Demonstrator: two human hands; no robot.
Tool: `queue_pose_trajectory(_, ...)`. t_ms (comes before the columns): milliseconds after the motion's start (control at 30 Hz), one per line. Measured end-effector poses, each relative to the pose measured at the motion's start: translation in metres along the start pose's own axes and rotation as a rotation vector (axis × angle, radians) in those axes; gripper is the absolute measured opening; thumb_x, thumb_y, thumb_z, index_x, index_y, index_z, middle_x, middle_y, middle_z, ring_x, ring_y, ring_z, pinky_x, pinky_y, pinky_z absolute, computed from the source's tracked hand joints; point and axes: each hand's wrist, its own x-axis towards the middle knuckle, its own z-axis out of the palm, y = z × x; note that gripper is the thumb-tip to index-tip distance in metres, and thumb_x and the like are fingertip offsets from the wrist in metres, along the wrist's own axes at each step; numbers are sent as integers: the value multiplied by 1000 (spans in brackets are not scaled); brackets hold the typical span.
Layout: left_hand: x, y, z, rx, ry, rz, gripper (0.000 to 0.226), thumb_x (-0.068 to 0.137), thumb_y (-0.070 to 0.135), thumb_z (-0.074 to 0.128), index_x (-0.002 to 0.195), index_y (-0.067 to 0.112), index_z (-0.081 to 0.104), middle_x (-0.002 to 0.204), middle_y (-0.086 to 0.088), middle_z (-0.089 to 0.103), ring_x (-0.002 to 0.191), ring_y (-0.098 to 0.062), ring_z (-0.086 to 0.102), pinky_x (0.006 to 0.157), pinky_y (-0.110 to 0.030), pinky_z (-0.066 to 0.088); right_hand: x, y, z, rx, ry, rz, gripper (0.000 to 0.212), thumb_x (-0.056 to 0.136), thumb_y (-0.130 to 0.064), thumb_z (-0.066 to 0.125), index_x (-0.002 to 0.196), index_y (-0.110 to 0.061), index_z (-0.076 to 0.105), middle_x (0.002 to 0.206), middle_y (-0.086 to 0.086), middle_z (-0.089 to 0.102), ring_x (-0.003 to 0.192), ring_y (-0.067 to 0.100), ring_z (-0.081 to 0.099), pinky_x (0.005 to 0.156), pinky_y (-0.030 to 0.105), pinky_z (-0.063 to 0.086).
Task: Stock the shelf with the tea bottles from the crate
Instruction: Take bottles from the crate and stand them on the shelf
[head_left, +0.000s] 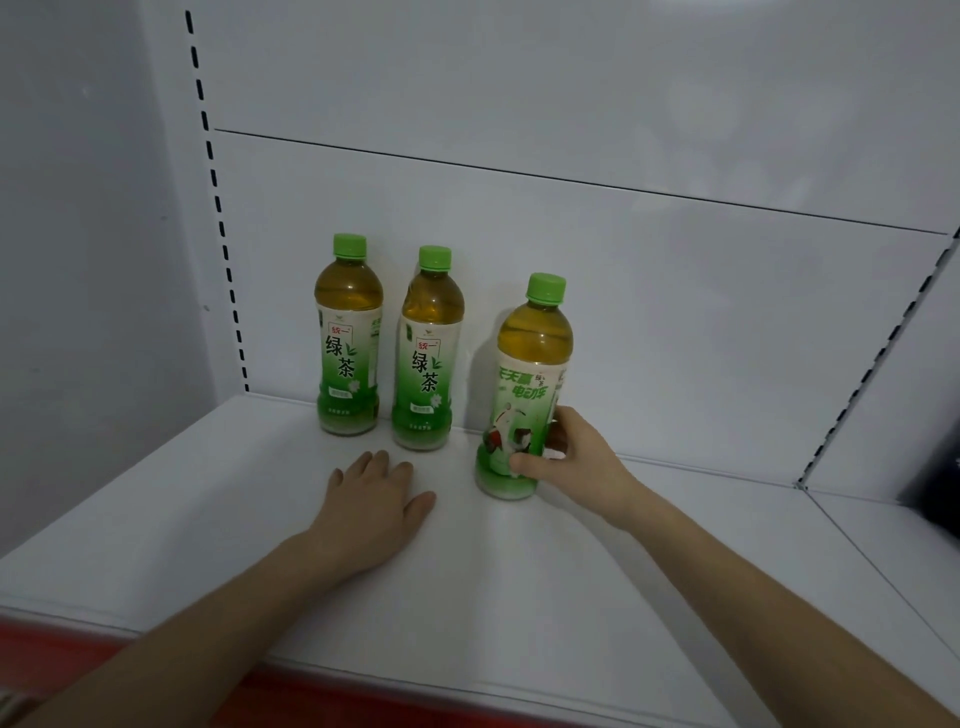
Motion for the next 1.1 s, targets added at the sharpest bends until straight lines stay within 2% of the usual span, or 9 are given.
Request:
queue_pose_trajectory(167, -1, 0, 1, 1, 10, -1, 55, 96, 47, 24, 140, 15, 30, 151, -12, 24, 140, -28, 18, 113, -45, 17, 3, 3, -17, -31, 26, 48, 83, 74, -19, 73, 141, -13, 26, 139, 5, 42, 125, 21, 44, 97, 36, 44)
queue_pose_trajectory(300, -1, 0, 1, -6, 7, -3, 54, 96, 47, 24, 139, 14, 30, 151, -12, 23, 140, -28, 17, 114, -45, 16, 0, -6, -4, -22, 109, -20, 65, 70, -34, 76, 121, -15, 40, 107, -11, 50, 94, 6, 53, 67, 10, 45)
queue_pose_trajectory(367, -3, 1, 0, -11, -8, -4, 55, 96, 47, 24, 141, 14, 28, 153, -12, 19, 142, -28, 14, 114, -45, 14, 3, -6, 0, -42, 177, -30, 66, 69, -35, 77, 119, -12, 42, 103, -8, 51, 91, 8, 53, 61, 10, 43)
queue_pose_trajectory(567, -4, 1, -2, -10, -14, -5, 57, 97, 47, 23, 143, 15, 25, 154, -12, 15, 143, -28, 11, 115, -44, 12, 7, 6, -21, 135, 33, -3, 53, 80, -16, 68, 126, -12, 40, 128, 4, 52, 117, 20, 52, 95, 34, 47)
queue_pose_trajectory(667, -4, 1, -1, -5, -6, -4, 56, 96, 47, 23, 142, 14, 26, 154, -13, 17, 142, -28, 13, 114, -45, 14, 10, 7, -23, 7, 131, -44, 52, 81, -18, 68, 126, -11, 43, 115, 3, 54, 104, 20, 56, 88, 32, 48)
queue_pose_trajectory(767, -3, 1, -1, -4, -7, -5, 56, 96, 47, 23, 142, 14, 26, 153, -13, 18, 142, -28, 14, 114, -45, 14, 11, 10, -21, 6, 223, -88, 34, 85, -6, 61, 117, -5, 50, 104, 4, 57, 98, 23, 58, 80, 29, 50)
queue_pose_trajectory(933, -4, 1, -1, -11, -10, -7, 56, 96, 47, 23, 142, 14, 27, 153, -12, 18, 142, -28, 13, 114, -44, 13, 7, 11, -25, 173, 164, -29, 34, 87, 8, 43, 117, -6, 50, 101, 0, 60, 95, 15, 58, 70, 14, 50)
queue_pose_trajectory(1033, -5, 2, -2, -13, -8, -6, 55, 96, 47, 23, 141, 14, 27, 153, -12, 19, 142, -28, 14, 114, -44, 14, 9, 6, -18, 164, 90, -8, 39, 84, -13, 61, 120, -13, 45, 113, -1, 56, 103, 13, 56, 79, 19, 47)
queue_pose_trajectory(1100, -5, 2, -2, -8, -7, -6, 55, 96, 47, 24, 141, 14, 28, 152, -12, 20, 142, -28, 14, 114, -44, 14, 15, 7, -11, -43, 125, 22, 68, 73, -39, 72, 128, -14, 40, 120, 0, 51, 110, 17, 50, 88, 30, 46)
